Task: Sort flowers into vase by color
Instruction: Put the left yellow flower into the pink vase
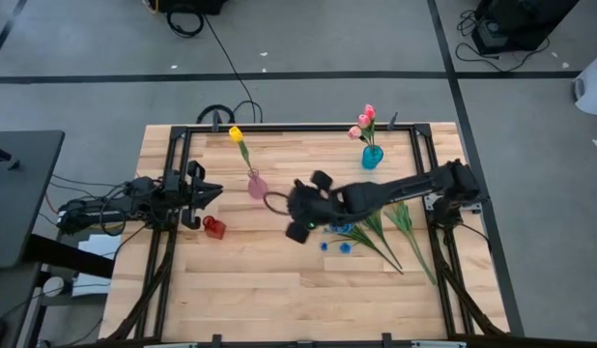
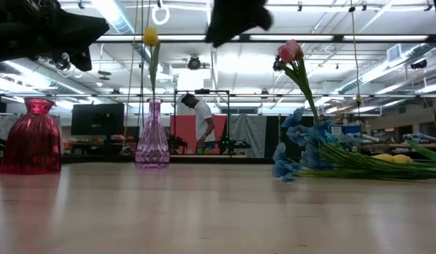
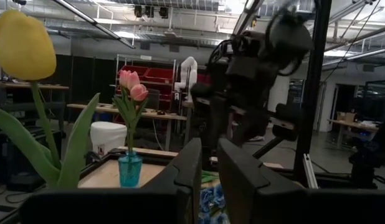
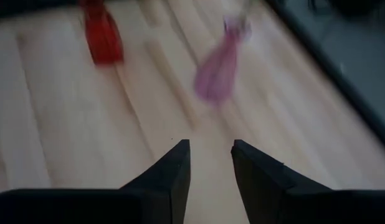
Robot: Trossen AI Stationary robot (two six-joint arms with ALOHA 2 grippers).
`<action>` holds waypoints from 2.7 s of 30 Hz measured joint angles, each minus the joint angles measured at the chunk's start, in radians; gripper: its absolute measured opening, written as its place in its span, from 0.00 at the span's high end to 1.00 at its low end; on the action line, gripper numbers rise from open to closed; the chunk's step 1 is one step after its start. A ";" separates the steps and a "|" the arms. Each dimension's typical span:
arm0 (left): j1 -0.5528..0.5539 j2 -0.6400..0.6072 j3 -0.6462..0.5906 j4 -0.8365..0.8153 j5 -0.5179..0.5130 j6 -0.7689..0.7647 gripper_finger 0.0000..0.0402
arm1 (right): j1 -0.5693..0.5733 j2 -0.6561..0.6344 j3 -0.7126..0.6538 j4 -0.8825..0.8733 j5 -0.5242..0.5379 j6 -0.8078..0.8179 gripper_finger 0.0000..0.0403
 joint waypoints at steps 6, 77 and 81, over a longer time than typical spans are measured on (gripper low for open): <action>0.000 0.000 0.000 -0.001 0.000 0.000 0.86 | 0.086 -0.016 0.000 -0.406 -0.052 0.343 0.70; 0.000 0.000 0.000 0.003 -0.001 0.004 0.86 | 0.034 -0.456 -1.029 -0.167 -0.674 0.852 0.99; 0.000 0.000 0.000 0.002 -0.004 0.004 0.86 | 0.027 -0.475 -0.903 -0.207 -0.615 0.824 0.99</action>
